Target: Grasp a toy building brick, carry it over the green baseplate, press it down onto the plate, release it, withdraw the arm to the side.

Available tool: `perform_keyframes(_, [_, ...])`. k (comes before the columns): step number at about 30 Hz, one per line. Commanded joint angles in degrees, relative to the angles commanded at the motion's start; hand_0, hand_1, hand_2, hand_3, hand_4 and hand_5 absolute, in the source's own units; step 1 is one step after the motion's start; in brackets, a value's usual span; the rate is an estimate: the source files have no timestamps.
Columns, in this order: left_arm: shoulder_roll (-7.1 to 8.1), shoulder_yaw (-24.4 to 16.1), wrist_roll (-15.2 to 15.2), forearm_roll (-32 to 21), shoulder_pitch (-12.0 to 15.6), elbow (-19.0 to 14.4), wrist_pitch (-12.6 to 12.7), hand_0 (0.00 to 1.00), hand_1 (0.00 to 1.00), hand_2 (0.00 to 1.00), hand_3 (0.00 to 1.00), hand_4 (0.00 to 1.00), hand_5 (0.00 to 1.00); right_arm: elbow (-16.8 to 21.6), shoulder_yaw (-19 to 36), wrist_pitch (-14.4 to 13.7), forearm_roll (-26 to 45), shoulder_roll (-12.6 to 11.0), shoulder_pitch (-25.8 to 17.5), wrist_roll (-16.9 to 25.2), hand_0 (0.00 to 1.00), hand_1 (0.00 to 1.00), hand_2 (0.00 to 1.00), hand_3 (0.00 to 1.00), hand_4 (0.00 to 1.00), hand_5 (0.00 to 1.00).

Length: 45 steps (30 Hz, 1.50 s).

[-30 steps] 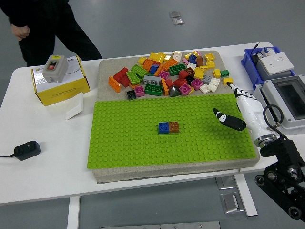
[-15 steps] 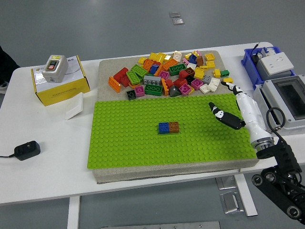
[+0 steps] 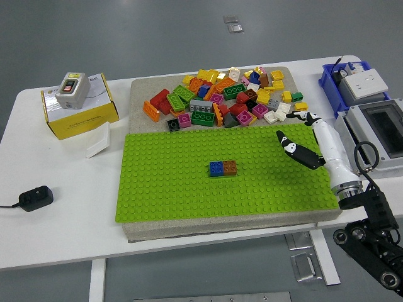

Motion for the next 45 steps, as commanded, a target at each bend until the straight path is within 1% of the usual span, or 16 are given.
perform_keyframes(5, [0.39, 0.2, 0.1, -0.3, -0.1, 0.0, 0.1, 0.667, 0.688, 0.618, 0.643, 0.344, 0.457, 0.3, 1.2, 0.0, 0.1, 0.1, -0.4, 0.1, 0.746, 0.788, 0.813, 0.691, 0.688, 0.52])
perform_keyframes(10, [0.39, 0.3, 0.2, -0.7, 0.0, 0.0, 0.2, 0.667, 0.688, 0.618, 0.645, 0.346, 0.457, 0.7, 2.3, 0.0, -0.1, 0.4, -0.7, 0.2, 0.744, 0.784, 0.812, 0.687, 0.685, 0.52])
perform_keyframes(19, [0.46, 0.2, 0.1, -0.9, -0.2, 0.0, 0.2, 0.667, 0.687, 0.62, 0.645, 0.352, 0.461, 1.1, 3.1, 0.1, -0.4, -0.1, -0.7, 0.0, 0.742, 0.781, 0.811, 0.685, 0.675, 0.512])
perform_keyframes(26, [0.5, 0.2, 0.1, -1.1, -0.3, 0.0, 0.2, 0.667, 0.687, 0.62, 0.646, 0.356, 0.461, 1.2, 3.3, 0.1, 0.8, -0.1, -0.8, 0.4, 0.742, 0.78, 0.809, 0.683, 0.669, 0.506])
perform_keyframes(33, [0.47, 0.1, 0.1, -0.9, -0.4, 0.0, 0.2, 0.668, 0.687, 0.62, 0.649, 0.361, 0.46, 1.1, 2.0, 0.4, 2.3, -1.2, 0.4, 0.4, 0.742, 0.776, 0.807, 0.685, 0.665, 0.506])
perform_keyframes(38, [0.28, -0.4, 0.1, -0.4, -0.3, 0.0, 0.2, 0.668, 0.687, 0.62, 0.649, 0.361, 0.46, 1.7, 1.7, 0.5, 2.9, -1.3, 0.9, 0.6, 0.742, 0.776, 0.807, 0.685, 0.665, 0.506])
perform_keyframes(44, [-0.85, -0.7, 0.2, -0.3, 0.5, 0.0, 0.0, 0.668, 0.687, 0.62, 0.649, 0.363, 0.459, 2.0, 1.6, 0.3, 5.2, -1.3, 0.8, 1.5, 0.737, 0.773, 0.806, 0.685, 0.663, 0.503])
perform_keyframes(45, [-1.03, -0.7, 0.3, -0.2, 0.6, 0.0, -0.1, 0.668, 0.687, 0.621, 0.651, 0.368, 0.46, 2.0, 1.6, 0.3, 5.7, -1.4, 0.8, 1.7, 0.737, 0.759, 0.805, 0.69, 0.662, 0.503])
